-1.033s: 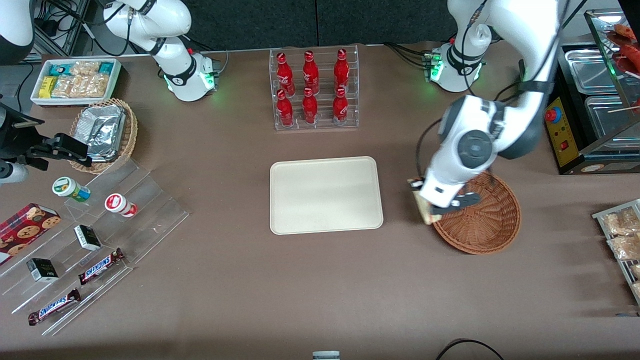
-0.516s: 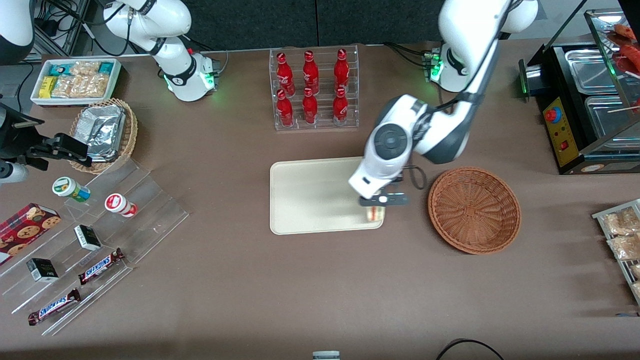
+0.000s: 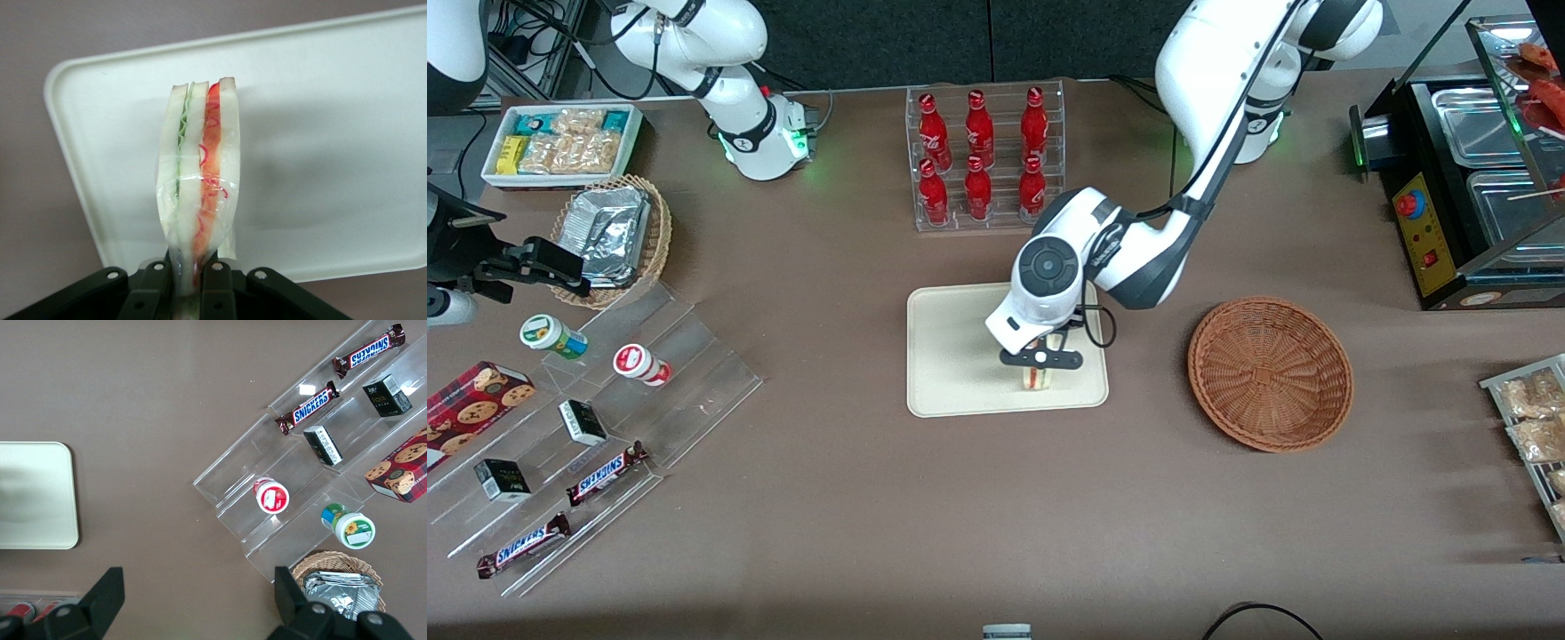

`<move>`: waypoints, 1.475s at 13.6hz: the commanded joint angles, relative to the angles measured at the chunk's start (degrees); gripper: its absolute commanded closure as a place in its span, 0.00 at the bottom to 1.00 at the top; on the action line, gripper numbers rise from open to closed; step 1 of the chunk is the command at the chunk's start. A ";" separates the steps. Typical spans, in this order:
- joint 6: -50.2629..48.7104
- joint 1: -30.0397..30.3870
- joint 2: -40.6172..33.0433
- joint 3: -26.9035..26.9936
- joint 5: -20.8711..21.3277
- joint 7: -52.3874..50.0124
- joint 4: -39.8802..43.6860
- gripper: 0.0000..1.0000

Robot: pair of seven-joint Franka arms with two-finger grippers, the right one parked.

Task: Place sandwich from basket to tray
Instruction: 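Lower the sandwich onto the tray and open the left gripper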

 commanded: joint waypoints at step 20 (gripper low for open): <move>-8.13 -2.84 0.76 1.99 0.18 -6.77 5.79 0.00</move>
